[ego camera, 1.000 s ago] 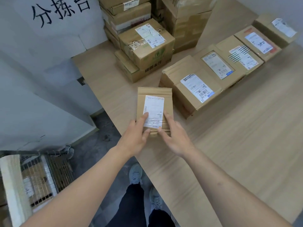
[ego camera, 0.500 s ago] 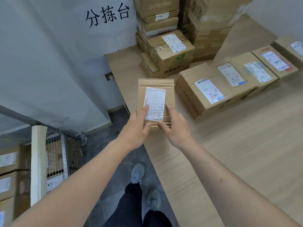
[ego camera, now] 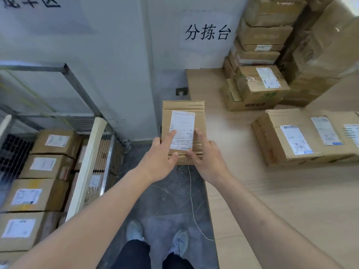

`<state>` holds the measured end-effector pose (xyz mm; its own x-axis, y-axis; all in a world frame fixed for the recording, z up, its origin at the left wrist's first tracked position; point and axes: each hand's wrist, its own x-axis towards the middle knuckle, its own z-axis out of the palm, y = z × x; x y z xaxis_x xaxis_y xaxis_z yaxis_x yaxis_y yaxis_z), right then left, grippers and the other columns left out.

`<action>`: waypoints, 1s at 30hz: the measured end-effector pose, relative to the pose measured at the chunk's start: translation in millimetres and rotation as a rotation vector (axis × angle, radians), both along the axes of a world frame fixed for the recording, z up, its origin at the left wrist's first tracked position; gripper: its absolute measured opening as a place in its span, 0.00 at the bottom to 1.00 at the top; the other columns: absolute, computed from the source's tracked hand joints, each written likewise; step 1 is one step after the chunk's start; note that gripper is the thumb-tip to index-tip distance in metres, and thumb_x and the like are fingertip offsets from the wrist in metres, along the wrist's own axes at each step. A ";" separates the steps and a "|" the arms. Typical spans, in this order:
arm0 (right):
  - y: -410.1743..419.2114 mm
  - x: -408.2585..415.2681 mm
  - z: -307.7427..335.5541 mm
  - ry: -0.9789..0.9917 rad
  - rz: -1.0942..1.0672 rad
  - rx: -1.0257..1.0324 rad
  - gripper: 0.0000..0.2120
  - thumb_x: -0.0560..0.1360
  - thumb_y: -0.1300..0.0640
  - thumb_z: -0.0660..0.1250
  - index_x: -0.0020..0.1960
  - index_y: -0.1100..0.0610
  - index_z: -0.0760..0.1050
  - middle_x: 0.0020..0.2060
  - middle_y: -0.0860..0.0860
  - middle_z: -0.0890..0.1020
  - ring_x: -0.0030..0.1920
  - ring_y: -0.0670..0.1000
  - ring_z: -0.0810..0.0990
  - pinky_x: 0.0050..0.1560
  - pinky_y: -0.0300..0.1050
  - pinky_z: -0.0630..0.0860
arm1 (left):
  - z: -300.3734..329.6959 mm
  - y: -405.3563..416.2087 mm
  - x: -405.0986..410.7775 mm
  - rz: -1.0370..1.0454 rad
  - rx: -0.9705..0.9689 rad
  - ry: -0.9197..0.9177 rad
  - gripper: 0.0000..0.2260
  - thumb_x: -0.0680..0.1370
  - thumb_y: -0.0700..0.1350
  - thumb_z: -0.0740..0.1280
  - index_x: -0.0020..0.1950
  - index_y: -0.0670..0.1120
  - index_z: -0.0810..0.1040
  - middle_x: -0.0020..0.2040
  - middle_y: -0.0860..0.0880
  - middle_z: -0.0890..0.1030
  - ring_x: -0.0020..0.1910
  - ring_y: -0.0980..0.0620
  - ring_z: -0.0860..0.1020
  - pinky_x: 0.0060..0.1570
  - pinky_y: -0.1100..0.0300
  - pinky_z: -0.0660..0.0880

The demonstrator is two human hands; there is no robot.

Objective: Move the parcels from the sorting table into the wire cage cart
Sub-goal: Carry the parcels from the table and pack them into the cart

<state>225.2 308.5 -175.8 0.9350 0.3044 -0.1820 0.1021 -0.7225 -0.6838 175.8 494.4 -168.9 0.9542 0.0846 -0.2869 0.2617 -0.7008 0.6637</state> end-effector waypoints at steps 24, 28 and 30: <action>373.2 -52.5 -45.1 0.178 0.496 -0.090 0.31 0.82 0.48 0.67 0.80 0.37 0.57 0.62 0.49 0.73 0.46 0.41 0.80 0.55 0.46 0.77 | -56.3 326.7 -130.1 0.501 -0.121 0.194 0.33 0.84 0.53 0.63 0.84 0.59 0.47 0.72 0.43 0.65 0.56 0.46 0.75 0.56 0.53 0.75; 418.8 -37.7 -57.1 0.164 0.600 -0.111 0.30 0.81 0.47 0.67 0.79 0.36 0.58 0.62 0.48 0.73 0.47 0.38 0.77 0.51 0.44 0.73 | -71.1 359.9 -129.9 0.613 -0.156 0.202 0.33 0.84 0.54 0.63 0.84 0.59 0.48 0.71 0.43 0.65 0.56 0.46 0.76 0.53 0.55 0.72; 440.4 -27.4 -66.5 0.165 0.647 -0.114 0.30 0.81 0.47 0.67 0.78 0.36 0.58 0.64 0.48 0.74 0.49 0.39 0.76 0.53 0.46 0.74 | -79.1 372.9 -125.8 0.675 -0.188 0.199 0.33 0.84 0.53 0.64 0.84 0.58 0.48 0.72 0.42 0.64 0.60 0.46 0.75 0.56 0.56 0.71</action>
<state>197.8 749.0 -242.4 0.5284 0.7636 -0.3711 0.4389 -0.6198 -0.6505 49.9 867.3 -248.1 0.6395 0.5684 -0.5177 0.7252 -0.2223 0.6517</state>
